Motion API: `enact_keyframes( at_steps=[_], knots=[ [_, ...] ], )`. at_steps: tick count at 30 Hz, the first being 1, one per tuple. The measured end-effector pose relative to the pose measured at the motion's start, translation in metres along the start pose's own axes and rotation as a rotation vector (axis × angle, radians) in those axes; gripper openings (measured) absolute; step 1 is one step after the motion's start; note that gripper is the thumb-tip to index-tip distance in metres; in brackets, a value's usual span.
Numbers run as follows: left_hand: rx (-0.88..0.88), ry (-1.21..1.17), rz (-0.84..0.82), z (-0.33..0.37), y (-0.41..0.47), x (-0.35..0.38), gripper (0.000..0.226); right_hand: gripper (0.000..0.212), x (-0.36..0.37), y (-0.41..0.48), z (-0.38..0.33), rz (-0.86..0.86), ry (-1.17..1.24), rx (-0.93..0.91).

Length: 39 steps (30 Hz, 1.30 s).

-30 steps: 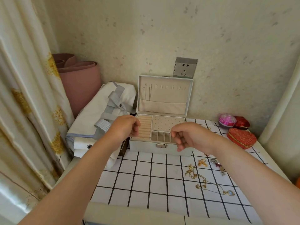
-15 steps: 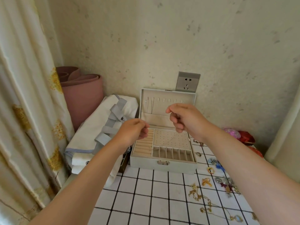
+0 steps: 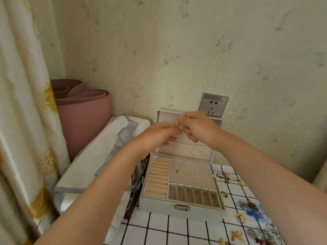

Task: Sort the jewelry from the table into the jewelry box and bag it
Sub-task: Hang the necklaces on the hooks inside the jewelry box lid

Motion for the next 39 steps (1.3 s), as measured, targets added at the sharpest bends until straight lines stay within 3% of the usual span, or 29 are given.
enact_keyframes(
  at_steps=[6, 10, 17, 23, 28, 33, 39],
  knots=[
    [0.063, -0.081, 0.138, -0.018, 0.024, -0.008, 0.02, 0.029, 0.012, 0.016, 0.034, 0.118, -0.083, 0.023],
    [0.052, -0.122, 0.318, -0.026, 0.04, -0.007, 0.019, 0.028, 0.018, 0.027, 0.06, 0.27, -0.229, -0.015],
    [0.176, 0.261, 0.651, -0.035, 0.064, -0.006, 0.02, 0.015, 0.027, 0.045, 0.074, 0.684, -0.127, -0.026],
    [0.174, 0.58, 0.776, -0.035, 0.066, 0.002, 0.026, 0.017, 0.035, 0.063, 0.079, 0.813, -0.138, 0.017],
    [0.148, 0.637, 0.751, -0.039, 0.062, 0.005, 0.032, 0.011, 0.039, 0.061, 0.087, 0.77, -0.172, 0.075],
    [0.089, 0.662, 0.668, -0.041, 0.056, 0.009, 0.029, 0.007, 0.041, 0.049, 0.096, 0.604, -0.18, 0.179],
    [0.068, 0.407, 0.449, -0.035, 0.052, 0.013, 0.018, 0.022, 0.05, 0.024, 0.089, 0.32, 0.062, 0.215]
  ],
)
Point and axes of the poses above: each hand's wrist, its own y-axis towards the middle knuckle, its own x-axis out of the palm, z = x × y, the point moved 1 cm from there along y, towards the middle knuckle, and after that the axes turned 5 degrees about -x, right-handed, at the moved point
